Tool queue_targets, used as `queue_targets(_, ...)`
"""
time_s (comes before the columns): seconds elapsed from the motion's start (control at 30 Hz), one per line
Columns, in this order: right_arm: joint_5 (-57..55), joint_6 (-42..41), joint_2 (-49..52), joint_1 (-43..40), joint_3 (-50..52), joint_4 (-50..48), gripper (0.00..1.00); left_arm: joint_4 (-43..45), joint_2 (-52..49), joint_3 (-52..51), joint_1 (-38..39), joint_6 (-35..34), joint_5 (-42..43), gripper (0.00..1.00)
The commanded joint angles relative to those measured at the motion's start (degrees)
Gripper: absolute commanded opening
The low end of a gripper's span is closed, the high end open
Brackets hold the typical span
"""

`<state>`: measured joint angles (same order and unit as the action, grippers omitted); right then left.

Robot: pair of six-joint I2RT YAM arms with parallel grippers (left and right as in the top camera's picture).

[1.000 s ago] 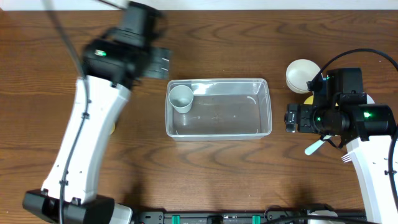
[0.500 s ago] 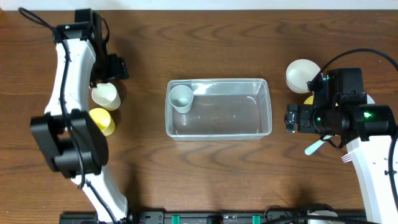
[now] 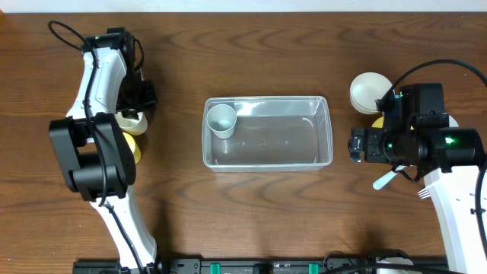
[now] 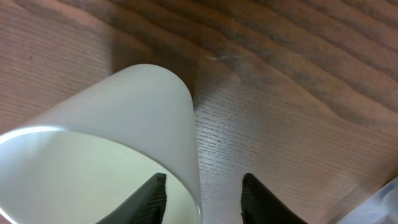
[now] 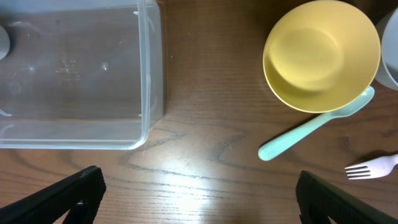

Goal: Pack container
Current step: 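Move the left gripper back and grasp the white cup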

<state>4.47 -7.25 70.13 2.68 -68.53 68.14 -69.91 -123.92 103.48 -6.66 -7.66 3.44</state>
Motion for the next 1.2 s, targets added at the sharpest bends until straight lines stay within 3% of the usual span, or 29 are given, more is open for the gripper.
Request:
queue_targets(0.0, -0.17, -0.85, 0.11, -0.42, -1.09, 0.2, 0.99, -0.39, -0.46, -0.68, -0.02, 0.07, 0.22, 0.25)
queue_targets(0.2, -0.17, -0.85, 0.11, -0.42, -1.09, 0.26, 0.99, -0.85, -0.46, -0.68, -0.02, 0.07, 0.22, 0.19)
queue_targets(0.33, -0.17, -0.85, 0.11, -0.42, -1.09, 0.26, 0.99, -1.03, -0.46, -0.68, -0.02, 0.07, 0.22, 0.06)
queue_targets(0.83, -0.17, -0.85, 0.11, -0.42, -1.09, 0.22, 0.99, -2.58, 1.64, 2.12, 1.49, 0.39, 0.2, 0.06)
queue_targets(1.17, -0.17, -0.85, 0.11, -0.42, -1.09, 0.2, 0.99, -4.04, 13.99, 10.03, 15.76, 7.28, -0.02, 0.06)
